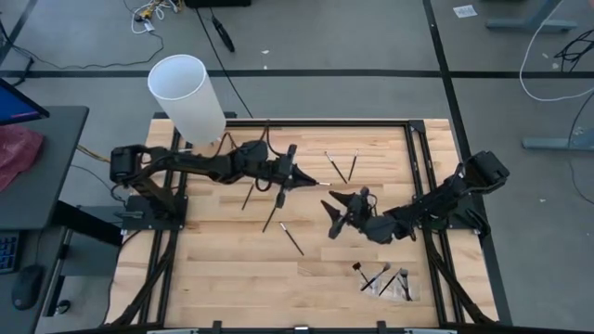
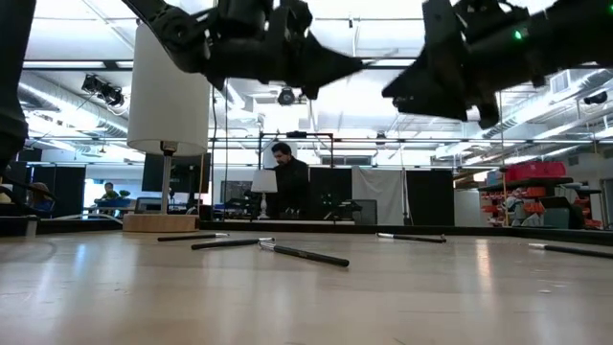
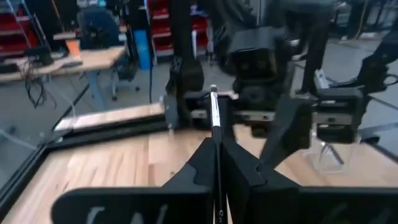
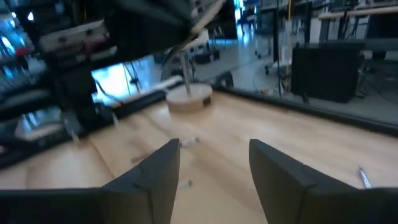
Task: Pick & Place Makeup Supplies
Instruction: Put the silver makeup brush into the transparent organizer
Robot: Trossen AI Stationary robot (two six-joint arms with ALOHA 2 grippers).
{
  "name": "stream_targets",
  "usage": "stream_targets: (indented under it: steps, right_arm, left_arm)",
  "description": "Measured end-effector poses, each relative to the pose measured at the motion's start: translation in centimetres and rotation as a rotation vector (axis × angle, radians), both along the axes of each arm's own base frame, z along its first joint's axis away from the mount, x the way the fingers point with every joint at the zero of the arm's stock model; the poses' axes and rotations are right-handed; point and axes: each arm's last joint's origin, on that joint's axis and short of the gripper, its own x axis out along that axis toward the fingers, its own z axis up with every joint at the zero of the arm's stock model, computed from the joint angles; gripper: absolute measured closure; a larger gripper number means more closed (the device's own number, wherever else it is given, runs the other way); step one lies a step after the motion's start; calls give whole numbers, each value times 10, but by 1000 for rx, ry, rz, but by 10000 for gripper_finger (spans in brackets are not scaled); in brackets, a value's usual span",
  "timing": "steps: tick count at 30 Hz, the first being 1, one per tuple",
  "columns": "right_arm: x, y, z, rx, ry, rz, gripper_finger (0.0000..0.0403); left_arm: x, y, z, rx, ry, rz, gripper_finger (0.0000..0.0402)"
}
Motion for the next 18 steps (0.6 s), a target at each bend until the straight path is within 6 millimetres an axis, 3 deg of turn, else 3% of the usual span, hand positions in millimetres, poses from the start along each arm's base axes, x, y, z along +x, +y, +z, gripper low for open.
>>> stream_targets:
  steps: [8, 18]
  right_arm:
    - [3, -2, 22, -82, -101, 31, 209]
    - [2, 0, 37, -159, -179, 98, 209]
  left_arm:
    - [-1, -14, 10, 19, -58, -15, 387]
    - [0, -15, 10, 35, -62, 2, 386]
